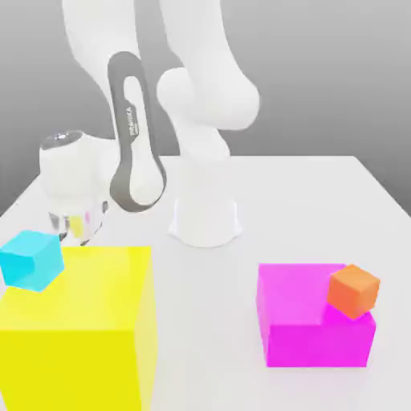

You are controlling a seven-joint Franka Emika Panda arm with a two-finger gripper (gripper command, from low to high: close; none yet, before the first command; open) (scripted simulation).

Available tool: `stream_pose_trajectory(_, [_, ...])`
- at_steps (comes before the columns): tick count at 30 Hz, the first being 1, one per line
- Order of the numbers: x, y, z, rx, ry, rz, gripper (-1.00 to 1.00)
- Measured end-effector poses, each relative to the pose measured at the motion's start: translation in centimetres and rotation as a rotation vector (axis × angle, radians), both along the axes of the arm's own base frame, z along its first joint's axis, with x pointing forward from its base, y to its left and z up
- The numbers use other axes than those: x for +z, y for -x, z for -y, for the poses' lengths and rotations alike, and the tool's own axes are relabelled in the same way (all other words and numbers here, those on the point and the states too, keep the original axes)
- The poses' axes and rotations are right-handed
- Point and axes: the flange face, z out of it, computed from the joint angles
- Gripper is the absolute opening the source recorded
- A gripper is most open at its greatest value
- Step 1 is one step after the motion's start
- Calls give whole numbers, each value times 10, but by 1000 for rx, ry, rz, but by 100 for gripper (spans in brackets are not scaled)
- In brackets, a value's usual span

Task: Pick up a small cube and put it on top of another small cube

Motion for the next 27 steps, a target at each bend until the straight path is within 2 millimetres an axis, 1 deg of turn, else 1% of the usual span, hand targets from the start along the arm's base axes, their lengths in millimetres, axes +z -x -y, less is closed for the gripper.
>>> stream_pose_trajectory(2, [-3, 0, 0, 0, 0, 1, -100])
stream_pose_trajectory(4, [4, 0, 0, 0, 0, 1, -100])
stream_pose_trajectory(11, [56, 0, 0, -1, -1, 2, -100])
stream_pose_trajectory(12, [64, 0, 10, -7, 16, 12, -100])
stream_pose_trajectory(14, [82, -17, 24, 32, 33, 20, -100])
stream_pose_trajectory(17, [111, -50, 41, 112, 48, 23, -100])
stream_pose_trajectory(20, [144, -83, 53, 193, 62, 25, -100])
stream_pose_trajectory(24, [195, -125, 63, 300, 80, 25, -100])
stream_pose_trajectory(27, [236, -156, 59, 388, 83, 22, -100])
